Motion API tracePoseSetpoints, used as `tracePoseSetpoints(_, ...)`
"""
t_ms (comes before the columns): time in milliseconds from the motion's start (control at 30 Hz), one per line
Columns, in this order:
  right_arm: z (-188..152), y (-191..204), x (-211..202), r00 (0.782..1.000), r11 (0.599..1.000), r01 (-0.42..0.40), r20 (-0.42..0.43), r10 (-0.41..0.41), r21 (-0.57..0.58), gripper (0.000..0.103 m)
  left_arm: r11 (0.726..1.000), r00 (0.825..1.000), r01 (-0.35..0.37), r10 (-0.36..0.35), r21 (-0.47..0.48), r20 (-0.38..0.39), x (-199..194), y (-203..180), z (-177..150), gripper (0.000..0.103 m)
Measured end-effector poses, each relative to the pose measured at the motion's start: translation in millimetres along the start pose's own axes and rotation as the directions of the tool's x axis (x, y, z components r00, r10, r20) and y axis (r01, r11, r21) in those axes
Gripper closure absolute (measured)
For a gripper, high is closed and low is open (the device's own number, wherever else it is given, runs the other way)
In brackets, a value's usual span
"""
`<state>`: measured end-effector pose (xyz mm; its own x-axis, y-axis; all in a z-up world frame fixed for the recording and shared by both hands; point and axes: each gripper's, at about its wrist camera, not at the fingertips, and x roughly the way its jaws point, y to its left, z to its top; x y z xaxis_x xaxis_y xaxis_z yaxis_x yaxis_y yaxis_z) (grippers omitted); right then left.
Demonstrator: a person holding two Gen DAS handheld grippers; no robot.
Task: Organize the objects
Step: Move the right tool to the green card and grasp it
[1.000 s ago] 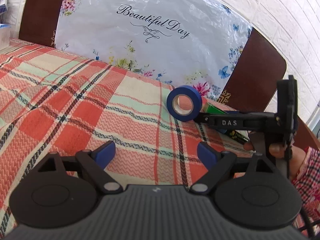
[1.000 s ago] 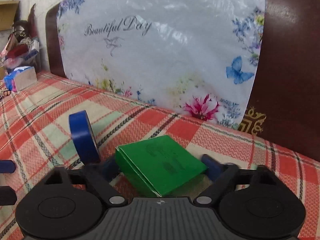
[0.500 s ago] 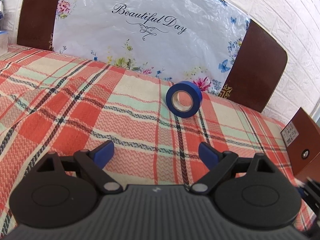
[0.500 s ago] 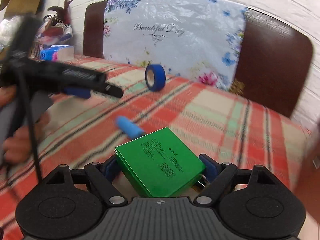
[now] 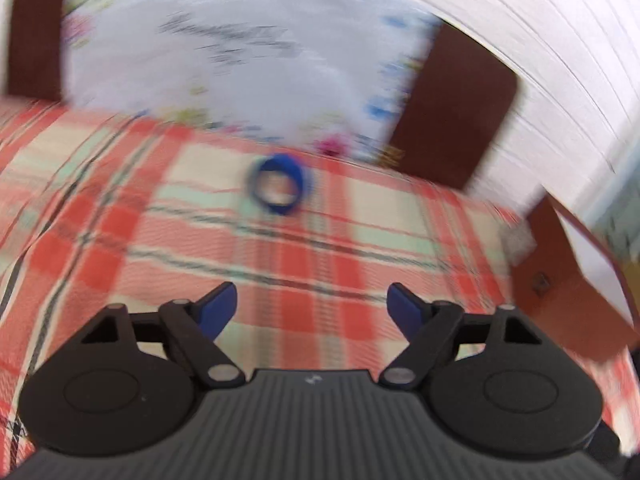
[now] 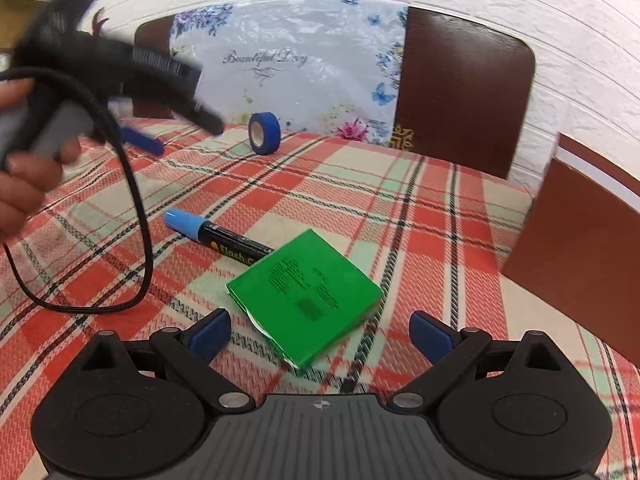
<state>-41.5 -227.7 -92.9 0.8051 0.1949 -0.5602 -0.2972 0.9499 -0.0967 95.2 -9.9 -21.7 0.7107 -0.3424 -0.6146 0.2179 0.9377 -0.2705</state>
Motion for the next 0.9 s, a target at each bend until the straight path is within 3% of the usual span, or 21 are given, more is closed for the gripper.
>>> tracePoseSetpoints(133, -3, 0, -3, 0.999, 0.999, 0.035, 0.005, -0.035, 0.004, 0.012, 0.987, 0.987, 0.06, -0.036, 0.151, -0.16, 8, -55, -11, 0.041)
tracePoseSetpoints(200, -5, -1, -6, 0.999, 0.999, 0.039, 0.008, -0.039, 0.017, 0.014, 0.983, 0.971, 0.097, -0.058, 0.159, -0.231, 15, -66, -24, 0.051)
tracePoseSetpoints(267, -8, -2, -10, 1.0, 0.999, 0.023, 0.008, -0.023, 0.028, 0.021, 0.979, 0.957, 0.128, -0.08, 0.16, -0.279, 20, -72, -36, 0.053)
tracePoseSetpoints(400, -9, 0, -9, 1.0, 1.0, -0.008, 0.003, 0.008, 0.019, 0.041, 0.977, 0.941, 0.165, -0.115, 0.133, -0.318, 29, -72, -50, 0.052)
tracePoseSetpoints(533, -7, -4, -5, 1.0, 0.999, -0.018, -0.004, 0.018, 0.049, 0.046, 0.972, 0.923, 0.207, -0.157, 0.111, -0.35, 33, -75, -57, 0.052)
tracePoseSetpoints(633, -7, -9, -7, 1.0, 0.997, -0.028, 0.011, 0.028, 0.071, 0.053, 0.969, 0.913, 0.23, -0.183, 0.091, -0.364, 34, -80, -55, 0.06)
tracePoseSetpoints(900, -9, -21, -15, 0.999, 0.987, -0.014, 0.052, 0.006, 0.161, 0.06, 0.961, 0.925, 0.224, -0.158, 0.161, -0.347, 33, -106, -51, 0.06)
